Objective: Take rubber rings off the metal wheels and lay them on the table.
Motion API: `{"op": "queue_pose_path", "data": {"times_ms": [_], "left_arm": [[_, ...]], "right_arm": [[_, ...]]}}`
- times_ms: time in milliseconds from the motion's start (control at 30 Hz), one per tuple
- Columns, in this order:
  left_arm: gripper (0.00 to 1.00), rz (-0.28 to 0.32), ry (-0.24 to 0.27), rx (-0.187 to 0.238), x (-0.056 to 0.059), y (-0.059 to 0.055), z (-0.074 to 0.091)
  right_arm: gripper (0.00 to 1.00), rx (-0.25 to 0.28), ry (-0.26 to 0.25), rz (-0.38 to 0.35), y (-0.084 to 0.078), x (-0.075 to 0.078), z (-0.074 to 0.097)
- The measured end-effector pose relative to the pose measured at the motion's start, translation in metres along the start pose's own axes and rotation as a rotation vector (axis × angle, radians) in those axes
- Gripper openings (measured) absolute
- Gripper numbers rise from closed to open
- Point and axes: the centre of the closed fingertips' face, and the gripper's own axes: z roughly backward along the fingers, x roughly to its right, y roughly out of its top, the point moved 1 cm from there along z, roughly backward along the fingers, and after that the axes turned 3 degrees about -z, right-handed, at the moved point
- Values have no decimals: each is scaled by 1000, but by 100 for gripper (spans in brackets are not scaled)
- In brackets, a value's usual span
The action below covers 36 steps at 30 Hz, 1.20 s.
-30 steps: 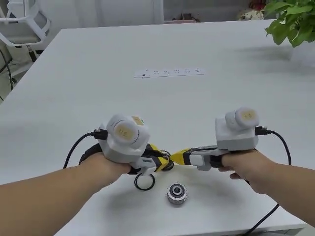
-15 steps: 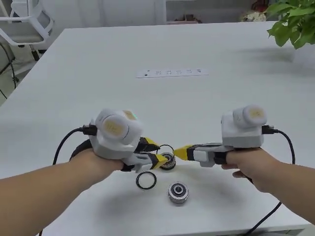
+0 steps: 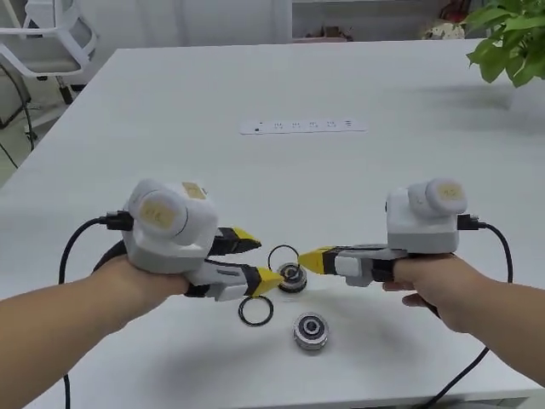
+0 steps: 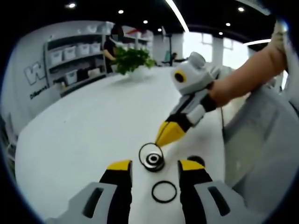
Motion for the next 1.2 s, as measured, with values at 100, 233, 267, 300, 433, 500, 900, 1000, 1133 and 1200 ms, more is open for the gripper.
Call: {"op": "queue_pose_path", "data": {"times_ms": [100, 233, 267, 300, 433, 500, 900, 1000, 1133, 1200], "left_arm": [[44, 9, 1, 7, 1, -1, 7], [48, 17, 1, 13, 4, -3, 17], [50, 21, 2, 15, 4, -3, 18], [52, 23, 2, 18, 5, -3, 20], [55, 29, 4, 23, 7, -5, 27], [57, 28, 4, 20, 8, -8, 30], [65, 47, 4, -2, 11, -27, 41], [65, 55, 6, -4, 11, -30, 42], [65, 62, 11, -6, 9, -35, 44], [65, 64, 14, -5, 8, -35, 45]], "right_arm": [[0, -3, 10, -1, -1, -5, -1], [0, -15, 26, -1, -2, -9, -4], [0, -17, 27, 0, -2, -10, -5], [0, -26, 34, 0, -4, -12, -6], [0, -57, 51, 5, -9, -17, -10], [0, -75, 60, 10, -13, -21, -12], [0, -172, 87, 17, -31, -29, -26], [0, -193, 83, 14, -35, -28, -31], [0, -224, 69, 11, -42, -25, -35], [0, -232, 62, 14, -44, -24, -37]]}}
